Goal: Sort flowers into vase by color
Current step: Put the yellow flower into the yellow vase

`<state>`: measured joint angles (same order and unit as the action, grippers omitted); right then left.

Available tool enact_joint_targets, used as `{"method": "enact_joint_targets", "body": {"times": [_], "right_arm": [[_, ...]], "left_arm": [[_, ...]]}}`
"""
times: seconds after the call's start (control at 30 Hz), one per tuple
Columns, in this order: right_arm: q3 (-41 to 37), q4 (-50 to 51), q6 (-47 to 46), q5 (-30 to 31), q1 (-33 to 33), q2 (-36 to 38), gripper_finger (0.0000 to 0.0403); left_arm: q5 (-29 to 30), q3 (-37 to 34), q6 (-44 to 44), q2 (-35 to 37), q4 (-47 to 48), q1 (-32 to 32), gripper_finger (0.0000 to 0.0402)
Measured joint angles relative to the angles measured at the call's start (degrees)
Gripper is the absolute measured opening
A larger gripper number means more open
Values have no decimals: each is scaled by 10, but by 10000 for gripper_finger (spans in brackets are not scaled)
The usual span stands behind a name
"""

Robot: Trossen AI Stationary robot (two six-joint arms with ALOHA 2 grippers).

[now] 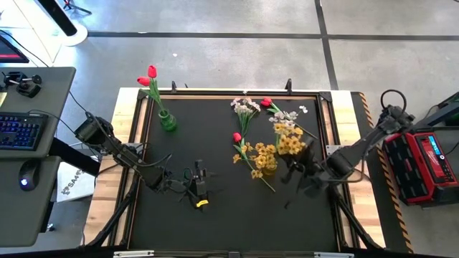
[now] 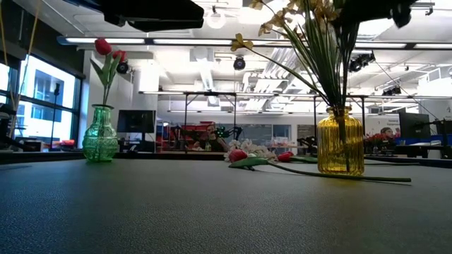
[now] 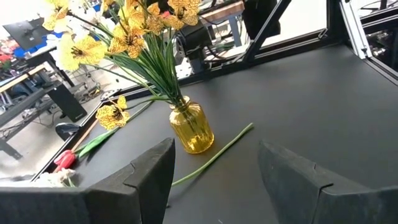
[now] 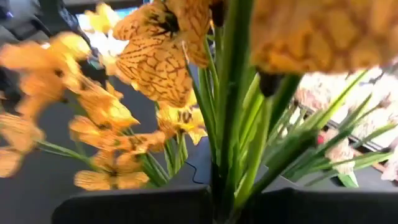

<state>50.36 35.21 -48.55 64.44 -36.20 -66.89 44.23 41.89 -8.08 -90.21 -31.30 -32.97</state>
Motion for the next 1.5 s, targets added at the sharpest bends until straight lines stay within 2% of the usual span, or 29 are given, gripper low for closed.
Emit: {"method": "enact_joint_targets", "body": {"times": [0.17,0.3,0.43,0.57,0.8,1.0,1.33,1.5], "right_arm": [[-1,-9,6,-37,22,-3,0],[-1,-17,4,-95,30,-3,2],[-1,-15,-8,-130,36,-9,20],[-1,-17,-9,-137,45,-14,68],[-1,-23,37,-141,51,-12,179],[31,-9,56,-196,51,-1,241],[123,99,60,-219,50,3,245],[174,114,83,-235,47,3,244]], "left_arm": [[-1,0,4,0,-3,0,216],[-2,0,1,0,-20,0,216],[-2,0,0,0,-20,0,216],[-2,0,3,0,-17,0,216],[-2,0,4,0,-16,-1,216],[-1,0,4,0,-15,-1,216],[5,0,0,0,-11,-8,216],[45,0,3,2,-7,-16,216]]}}
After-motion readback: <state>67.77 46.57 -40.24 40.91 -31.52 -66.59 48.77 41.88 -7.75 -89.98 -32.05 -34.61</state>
